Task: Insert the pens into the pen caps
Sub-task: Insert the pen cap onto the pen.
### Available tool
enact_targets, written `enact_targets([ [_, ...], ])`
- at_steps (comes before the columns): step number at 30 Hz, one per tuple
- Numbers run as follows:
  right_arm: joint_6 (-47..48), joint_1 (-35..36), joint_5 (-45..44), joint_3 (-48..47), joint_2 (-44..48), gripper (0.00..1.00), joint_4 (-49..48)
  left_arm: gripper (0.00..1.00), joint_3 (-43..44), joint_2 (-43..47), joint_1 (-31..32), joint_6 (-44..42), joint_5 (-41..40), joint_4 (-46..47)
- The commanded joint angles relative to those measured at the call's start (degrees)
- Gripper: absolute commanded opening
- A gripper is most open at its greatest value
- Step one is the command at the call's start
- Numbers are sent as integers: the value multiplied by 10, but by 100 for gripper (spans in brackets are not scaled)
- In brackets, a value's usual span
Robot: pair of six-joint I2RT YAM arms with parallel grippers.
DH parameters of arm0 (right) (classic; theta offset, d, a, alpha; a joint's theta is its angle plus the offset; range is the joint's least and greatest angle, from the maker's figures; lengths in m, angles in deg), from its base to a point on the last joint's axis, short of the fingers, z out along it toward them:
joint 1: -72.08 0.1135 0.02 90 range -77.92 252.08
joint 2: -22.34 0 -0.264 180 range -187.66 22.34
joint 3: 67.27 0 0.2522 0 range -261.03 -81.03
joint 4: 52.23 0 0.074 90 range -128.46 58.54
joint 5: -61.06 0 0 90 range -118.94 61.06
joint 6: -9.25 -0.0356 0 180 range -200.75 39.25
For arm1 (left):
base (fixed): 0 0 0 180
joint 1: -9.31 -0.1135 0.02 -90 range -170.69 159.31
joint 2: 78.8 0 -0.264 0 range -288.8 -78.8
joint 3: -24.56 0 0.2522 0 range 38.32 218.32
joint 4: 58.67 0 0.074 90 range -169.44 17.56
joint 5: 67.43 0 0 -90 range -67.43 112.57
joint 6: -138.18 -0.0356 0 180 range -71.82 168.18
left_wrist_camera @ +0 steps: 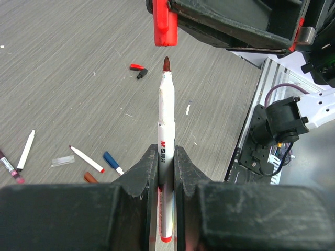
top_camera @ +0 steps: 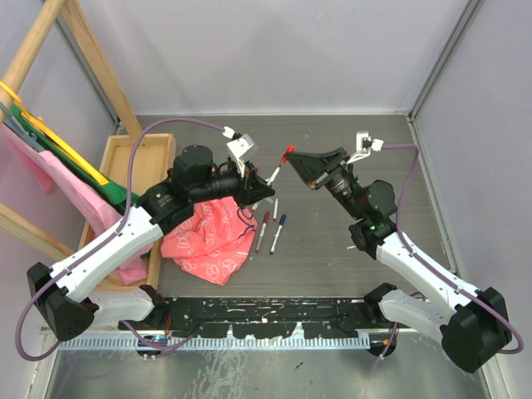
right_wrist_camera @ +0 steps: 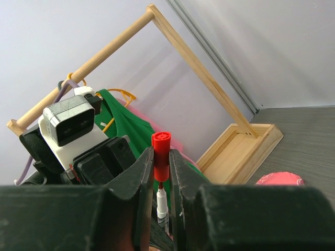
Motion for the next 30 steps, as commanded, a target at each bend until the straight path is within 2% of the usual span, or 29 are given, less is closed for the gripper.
enact_targets([
  [1,11,4,12,-1,14,0,-21,0,1,12,1,-13,-7,16],
  [30,38,19,16,9,9,0,4,0,0,14,1,-15,-11,16],
])
